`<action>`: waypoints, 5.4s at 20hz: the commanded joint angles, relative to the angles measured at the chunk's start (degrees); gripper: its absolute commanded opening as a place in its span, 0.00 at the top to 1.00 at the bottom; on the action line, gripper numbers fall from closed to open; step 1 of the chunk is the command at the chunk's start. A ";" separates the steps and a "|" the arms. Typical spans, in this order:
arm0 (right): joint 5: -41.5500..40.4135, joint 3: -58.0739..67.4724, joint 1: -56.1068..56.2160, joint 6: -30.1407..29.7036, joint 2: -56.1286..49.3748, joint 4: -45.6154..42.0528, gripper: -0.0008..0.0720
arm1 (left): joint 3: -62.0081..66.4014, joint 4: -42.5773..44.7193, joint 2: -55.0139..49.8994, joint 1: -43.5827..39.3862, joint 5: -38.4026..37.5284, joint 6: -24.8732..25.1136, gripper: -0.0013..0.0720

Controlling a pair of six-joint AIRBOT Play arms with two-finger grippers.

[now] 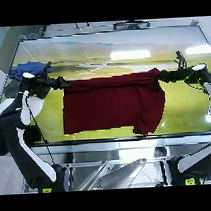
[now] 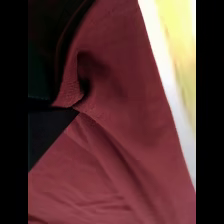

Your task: Fold the shirts.

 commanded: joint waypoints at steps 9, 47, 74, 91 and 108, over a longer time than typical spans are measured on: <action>-0.50 -0.02 1.53 1.14 -1.22 -3.04 0.96 | 0.15 9.27 0.13 -2.12 0.15 -3.63 0.97; 7.65 -58.47 -6.34 18.82 49.57 -8.76 0.30 | -62.12 23.74 45.20 -5.42 13.99 -14.12 0.53; 11.13 -34.51 -7.06 11.96 39.74 7.69 0.96 | -40.94 23.26 43.58 1.03 2.73 -12.55 0.95; -2.64 -5.66 1.77 8.26 0.15 0.55 0.96 | 2.62 23.15 3.43 -3.58 0.83 -14.36 0.96; 6.78 5.22 1.16 10.05 6.88 -16.24 0.10 | 13.60 39.32 6.80 -5.86 -9.70 -22.91 0.51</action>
